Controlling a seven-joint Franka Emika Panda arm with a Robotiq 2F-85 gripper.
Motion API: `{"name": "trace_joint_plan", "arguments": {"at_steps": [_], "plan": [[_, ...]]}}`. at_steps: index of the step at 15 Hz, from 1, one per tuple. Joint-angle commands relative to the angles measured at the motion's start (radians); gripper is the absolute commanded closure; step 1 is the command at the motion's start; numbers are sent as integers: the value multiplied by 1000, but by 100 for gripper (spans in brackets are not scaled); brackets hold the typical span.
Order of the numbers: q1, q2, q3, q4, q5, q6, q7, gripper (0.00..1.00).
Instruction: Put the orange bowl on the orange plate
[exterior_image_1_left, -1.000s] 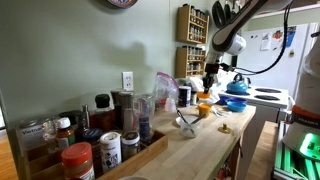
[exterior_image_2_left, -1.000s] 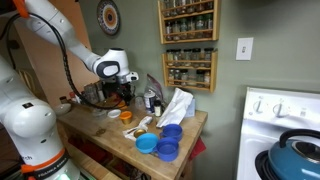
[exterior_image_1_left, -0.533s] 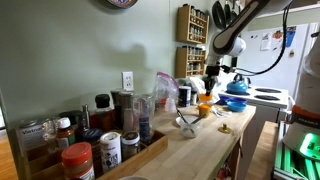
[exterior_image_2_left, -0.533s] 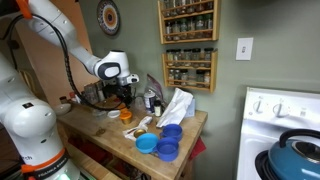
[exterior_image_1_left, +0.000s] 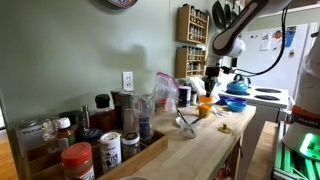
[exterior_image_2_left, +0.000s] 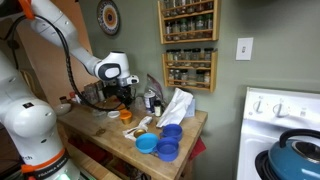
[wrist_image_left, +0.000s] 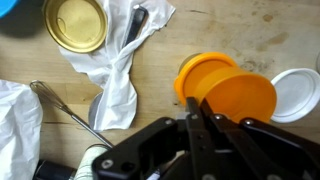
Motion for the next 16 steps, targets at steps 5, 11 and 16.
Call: {"name": "trace_joint_plan", "arguments": {"at_steps": [5, 11, 16], "plan": [[13, 46, -9, -11, -26, 16, -21, 99], [16, 64, -8, -14, -11, 41, -23, 99], [19, 77, -7, -18, -5, 80, -25, 99]]}}
